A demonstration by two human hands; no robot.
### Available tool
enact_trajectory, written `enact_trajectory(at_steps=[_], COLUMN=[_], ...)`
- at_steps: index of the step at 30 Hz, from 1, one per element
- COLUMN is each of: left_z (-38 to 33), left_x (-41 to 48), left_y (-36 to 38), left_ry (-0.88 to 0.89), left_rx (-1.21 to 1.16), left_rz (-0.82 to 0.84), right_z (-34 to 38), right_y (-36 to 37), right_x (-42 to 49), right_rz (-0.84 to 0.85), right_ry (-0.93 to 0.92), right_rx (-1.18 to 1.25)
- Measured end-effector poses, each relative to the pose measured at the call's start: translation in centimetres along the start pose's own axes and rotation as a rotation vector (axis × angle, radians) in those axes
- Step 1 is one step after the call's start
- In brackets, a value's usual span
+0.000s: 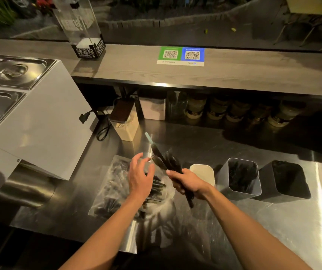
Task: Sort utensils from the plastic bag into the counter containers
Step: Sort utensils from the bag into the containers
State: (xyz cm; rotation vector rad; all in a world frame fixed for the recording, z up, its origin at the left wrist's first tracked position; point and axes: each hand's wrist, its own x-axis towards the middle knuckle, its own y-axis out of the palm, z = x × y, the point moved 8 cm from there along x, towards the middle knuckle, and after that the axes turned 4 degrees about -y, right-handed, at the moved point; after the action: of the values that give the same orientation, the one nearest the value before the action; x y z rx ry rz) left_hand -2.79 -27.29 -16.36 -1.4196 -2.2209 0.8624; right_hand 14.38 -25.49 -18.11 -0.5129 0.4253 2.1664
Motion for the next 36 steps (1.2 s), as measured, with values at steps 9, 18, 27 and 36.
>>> enact_trajectory(at_steps=[9,18,27,36], left_z=[-9.1,-13.6,-17.0,-20.1], left_x=[-4.7,-5.9,-4.6,-5.7], left_y=[9.1,12.1,13.8,16.3], left_ry=[-0.445,-0.431,-0.576,-0.600], left_rx=[-0.913,-0.782,-1.090,-1.140], left_rz=[0.867,0.718,0.398,0.241], right_z=[1.2,2.1,-0.4,-1.3], right_y=[-2.6,-7.1,-12.5,-14.5], right_x=[-3.0,-7.1,-9.0,-10.0], right_rz=[0.046,0.094,-0.014,-0.429], right_ry=[-0.038,0.018,-0.029,-0.058], right_rx=[0.114,0.153,0.205,0.972])
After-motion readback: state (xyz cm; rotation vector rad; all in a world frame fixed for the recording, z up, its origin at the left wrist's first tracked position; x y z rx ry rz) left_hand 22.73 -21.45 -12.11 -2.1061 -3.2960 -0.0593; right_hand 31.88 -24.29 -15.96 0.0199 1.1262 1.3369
